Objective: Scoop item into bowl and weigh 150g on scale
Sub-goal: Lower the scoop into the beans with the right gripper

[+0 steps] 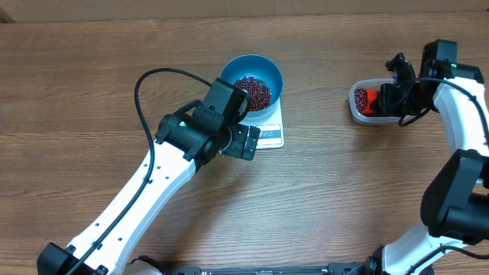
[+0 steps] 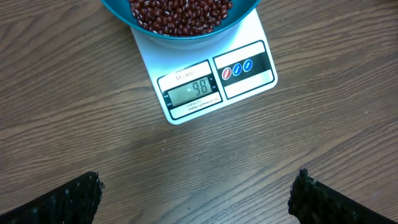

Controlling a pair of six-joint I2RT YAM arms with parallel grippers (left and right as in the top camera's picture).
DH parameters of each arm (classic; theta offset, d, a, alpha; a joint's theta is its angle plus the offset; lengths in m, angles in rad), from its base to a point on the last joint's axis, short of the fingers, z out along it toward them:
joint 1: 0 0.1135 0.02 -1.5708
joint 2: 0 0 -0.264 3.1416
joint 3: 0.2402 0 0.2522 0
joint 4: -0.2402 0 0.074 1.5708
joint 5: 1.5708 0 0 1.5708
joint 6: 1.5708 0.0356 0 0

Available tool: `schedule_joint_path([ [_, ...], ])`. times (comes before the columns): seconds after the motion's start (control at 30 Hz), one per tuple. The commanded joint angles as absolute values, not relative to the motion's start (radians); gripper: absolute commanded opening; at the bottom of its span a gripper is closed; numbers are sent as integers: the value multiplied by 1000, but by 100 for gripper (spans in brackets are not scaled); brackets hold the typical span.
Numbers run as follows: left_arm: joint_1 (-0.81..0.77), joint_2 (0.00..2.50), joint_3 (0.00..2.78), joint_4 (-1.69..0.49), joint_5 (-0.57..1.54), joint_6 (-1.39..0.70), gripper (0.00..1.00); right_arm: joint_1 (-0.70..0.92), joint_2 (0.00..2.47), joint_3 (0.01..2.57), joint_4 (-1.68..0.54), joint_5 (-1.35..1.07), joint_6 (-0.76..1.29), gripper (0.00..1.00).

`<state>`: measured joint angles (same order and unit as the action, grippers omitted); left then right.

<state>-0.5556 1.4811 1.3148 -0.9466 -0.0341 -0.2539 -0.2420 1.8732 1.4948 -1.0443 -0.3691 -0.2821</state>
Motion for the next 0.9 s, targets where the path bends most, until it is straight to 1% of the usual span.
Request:
schedule_joint_path([
  [0.0,-555,1473,1309,-945,-44,-239,99,-250,1874,1492,-1046,-450,-316,4],
  [0.67,-555,1473,1309,-945,-44,-239,99,-253,1927,1491,-1064,-452,-315,3],
  [0.87,-555,1473,1309,-945,-44,-239,99,-296,1927,1491,-1065,-581,-316,4],
])
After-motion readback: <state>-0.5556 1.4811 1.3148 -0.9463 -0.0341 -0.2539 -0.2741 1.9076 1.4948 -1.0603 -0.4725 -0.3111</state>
